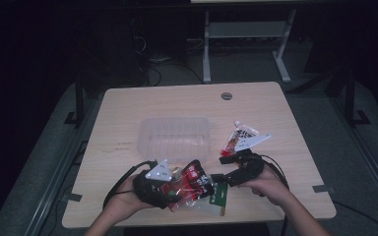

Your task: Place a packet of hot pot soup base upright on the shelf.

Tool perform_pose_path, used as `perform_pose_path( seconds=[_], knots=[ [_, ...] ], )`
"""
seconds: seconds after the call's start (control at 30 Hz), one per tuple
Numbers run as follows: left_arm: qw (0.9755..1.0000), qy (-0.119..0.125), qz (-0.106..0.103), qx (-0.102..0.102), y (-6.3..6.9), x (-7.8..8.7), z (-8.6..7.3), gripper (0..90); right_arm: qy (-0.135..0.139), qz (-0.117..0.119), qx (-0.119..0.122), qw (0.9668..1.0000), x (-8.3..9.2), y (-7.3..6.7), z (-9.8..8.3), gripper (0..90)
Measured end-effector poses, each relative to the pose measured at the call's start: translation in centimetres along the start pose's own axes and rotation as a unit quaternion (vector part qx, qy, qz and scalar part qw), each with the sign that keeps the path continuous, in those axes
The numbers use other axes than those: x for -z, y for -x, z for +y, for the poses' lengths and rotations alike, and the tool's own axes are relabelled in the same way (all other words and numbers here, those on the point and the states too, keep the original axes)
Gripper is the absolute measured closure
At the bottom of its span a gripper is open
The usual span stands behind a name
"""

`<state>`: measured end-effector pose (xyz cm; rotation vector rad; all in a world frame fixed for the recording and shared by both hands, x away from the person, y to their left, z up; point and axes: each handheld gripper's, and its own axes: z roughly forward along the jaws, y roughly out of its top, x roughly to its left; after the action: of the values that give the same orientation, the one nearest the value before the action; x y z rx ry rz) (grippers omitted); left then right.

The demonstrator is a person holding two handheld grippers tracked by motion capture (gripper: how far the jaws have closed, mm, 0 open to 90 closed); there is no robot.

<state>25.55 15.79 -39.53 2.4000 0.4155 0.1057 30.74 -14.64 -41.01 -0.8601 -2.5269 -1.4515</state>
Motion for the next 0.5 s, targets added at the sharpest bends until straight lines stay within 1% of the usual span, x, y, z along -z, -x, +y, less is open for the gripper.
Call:
perform_pose_path(
  seconds=[0.07, 0.1, 0.13, 0.17, 0.2, 0.27, 0.3, 0.4, 0.43, 0.5],
  knots=[
    [1.0000, 0.001, 0.000, 0.000, 0.0, 0.0, 0.0, 40.0, -0.003, 0.013, -0.002, 0.9999, -0.6, -0.1, 0.0, 18.1],
    [1.0000, 0.002, 0.002, -0.004, 0.0, 0.1, 0.1, 40.0, -0.005, 0.020, -0.004, 0.9998, -0.9, -0.2, 0.1, 18.3],
    [1.0000, 0.008, 0.003, 0.000, 0.1, 0.1, 0.1, 39.9, -0.006, 0.027, -0.004, 0.9996, -1.2, -0.2, 0.2, 18.9],
    [0.9999, 0.011, 0.006, -0.004, 0.1, 0.1, 0.1, 40.0, -0.007, 0.033, -0.003, 0.9994, -1.5, -0.2, 0.2, 19.5],
    [0.9999, 0.011, 0.006, -0.004, 0.1, 0.1, 0.1, 40.0, -0.009, 0.041, -0.007, 0.9991, -1.8, -0.3, 0.3, 19.7],
    [0.9999, 0.013, 0.007, -0.009, 0.2, 0.2, 0.2, 40.0, -0.013, 0.052, -0.008, 0.9985, -2.4, -0.3, 0.4, 20.8],
    [0.9998, 0.010, 0.008, -0.017, 0.2, 0.3, 0.2, 40.0, -0.015, 0.055, -0.008, 0.9983, -2.7, -0.4, 0.5, 21.1],
    [0.9997, 0.012, 0.010, -0.021, 0.2, 0.3, 0.2, 40.0, -0.021, 0.074, -0.007, 0.9970, -3.5, -0.6, 0.7, 22.9],
    [0.9995, 0.009, 0.012, -0.028, 0.3, 0.2, 0.2, 39.9, -0.019, 0.078, -0.007, 0.9968, -3.7, -0.7, 0.7, 23.7],
    [0.9994, 0.011, 0.011, -0.032, 0.4, 0.1, 0.2, 40.0, -0.020, 0.087, -0.011, 0.9959, -4.0, -0.7, 0.8, 25.7]
  ],
)
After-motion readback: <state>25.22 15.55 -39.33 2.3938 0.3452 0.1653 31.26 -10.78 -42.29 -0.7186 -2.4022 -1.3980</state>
